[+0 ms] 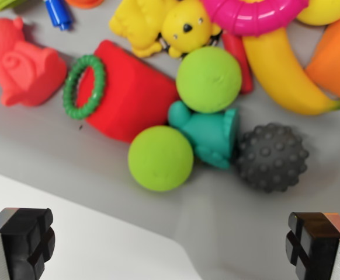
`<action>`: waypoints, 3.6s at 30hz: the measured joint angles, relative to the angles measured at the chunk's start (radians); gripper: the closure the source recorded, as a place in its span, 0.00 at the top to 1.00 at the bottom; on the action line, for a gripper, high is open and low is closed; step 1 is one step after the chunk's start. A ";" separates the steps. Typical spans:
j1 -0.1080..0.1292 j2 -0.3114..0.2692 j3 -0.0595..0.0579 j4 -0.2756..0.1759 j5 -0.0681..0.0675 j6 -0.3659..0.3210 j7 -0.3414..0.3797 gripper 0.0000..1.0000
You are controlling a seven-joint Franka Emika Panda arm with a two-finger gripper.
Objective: Pick an object from the bin
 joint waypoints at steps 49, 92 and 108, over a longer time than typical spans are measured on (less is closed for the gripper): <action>0.010 0.483 0.004 -0.058 0.126 0.536 -0.123 1.00; 0.008 0.498 0.010 -0.045 0.136 0.547 -0.133 0.00; 0.008 0.383 -0.006 -0.057 0.069 0.447 -0.087 0.00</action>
